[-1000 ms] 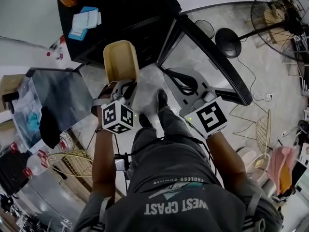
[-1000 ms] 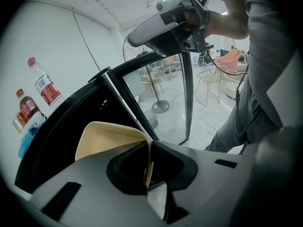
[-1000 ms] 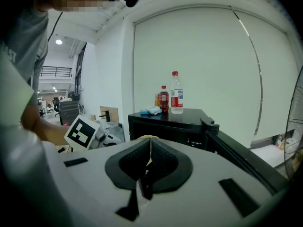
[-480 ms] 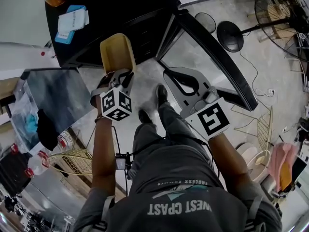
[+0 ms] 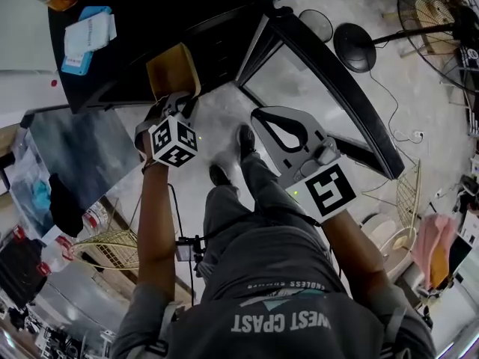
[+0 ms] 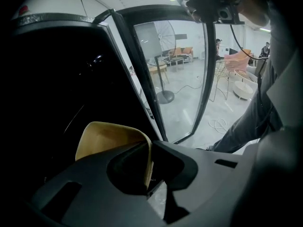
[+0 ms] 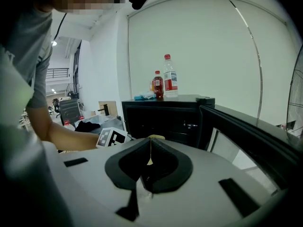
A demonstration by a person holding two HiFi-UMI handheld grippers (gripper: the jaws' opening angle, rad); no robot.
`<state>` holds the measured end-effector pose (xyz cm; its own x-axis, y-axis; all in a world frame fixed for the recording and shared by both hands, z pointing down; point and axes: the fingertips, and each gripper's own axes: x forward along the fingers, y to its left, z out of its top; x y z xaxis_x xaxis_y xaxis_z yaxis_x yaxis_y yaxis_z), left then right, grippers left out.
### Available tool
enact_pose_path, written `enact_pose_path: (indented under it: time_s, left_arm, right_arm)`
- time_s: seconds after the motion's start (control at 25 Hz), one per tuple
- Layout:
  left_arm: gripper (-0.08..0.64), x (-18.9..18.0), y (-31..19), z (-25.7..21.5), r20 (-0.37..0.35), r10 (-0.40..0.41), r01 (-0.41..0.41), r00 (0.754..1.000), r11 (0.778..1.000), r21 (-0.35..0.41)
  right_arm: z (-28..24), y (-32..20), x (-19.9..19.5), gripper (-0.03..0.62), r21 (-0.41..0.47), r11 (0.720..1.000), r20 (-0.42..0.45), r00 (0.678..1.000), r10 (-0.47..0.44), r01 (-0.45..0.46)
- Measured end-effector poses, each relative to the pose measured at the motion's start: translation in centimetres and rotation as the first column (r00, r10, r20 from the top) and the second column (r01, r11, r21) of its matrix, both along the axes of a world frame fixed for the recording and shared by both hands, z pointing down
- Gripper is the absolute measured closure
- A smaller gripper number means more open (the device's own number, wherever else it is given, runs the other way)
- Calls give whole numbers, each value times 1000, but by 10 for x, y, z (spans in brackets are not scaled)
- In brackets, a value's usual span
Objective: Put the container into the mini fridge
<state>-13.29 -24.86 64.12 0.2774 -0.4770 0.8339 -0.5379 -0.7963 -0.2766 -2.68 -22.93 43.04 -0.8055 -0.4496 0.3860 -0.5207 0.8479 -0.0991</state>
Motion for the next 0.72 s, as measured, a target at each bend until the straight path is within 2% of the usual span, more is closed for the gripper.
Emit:
enact_pose_path:
  time_s: [0.72]
  left_arm:
    - [517,-23,-52,64,53,-50,51,997,998,-20]
  right_arm:
    - [33,-1,-4,563,-58,998,-21,1000,-15,14]
